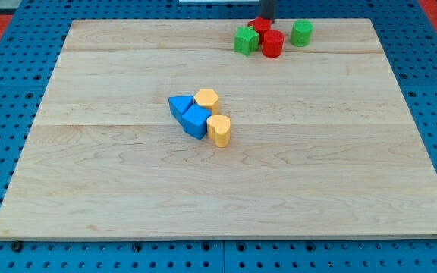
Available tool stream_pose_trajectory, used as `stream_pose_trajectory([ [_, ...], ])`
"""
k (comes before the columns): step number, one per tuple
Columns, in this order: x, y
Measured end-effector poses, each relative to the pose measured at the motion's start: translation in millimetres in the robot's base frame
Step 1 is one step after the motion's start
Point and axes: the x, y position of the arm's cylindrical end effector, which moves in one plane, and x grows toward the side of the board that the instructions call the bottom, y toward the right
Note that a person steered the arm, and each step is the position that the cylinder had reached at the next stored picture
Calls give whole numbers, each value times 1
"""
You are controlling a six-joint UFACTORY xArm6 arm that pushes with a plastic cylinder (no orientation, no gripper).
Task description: Push both the red blocks to the bottom of the green circle
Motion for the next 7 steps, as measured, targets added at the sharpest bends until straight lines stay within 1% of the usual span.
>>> stream_pose_trajectory([
  [1, 12, -60],
  [2, 21, -87],
  [3, 19, -59],
  [4, 10, -47],
  [5, 23, -28],
  [6, 57, -8],
  [7, 111, 27],
])
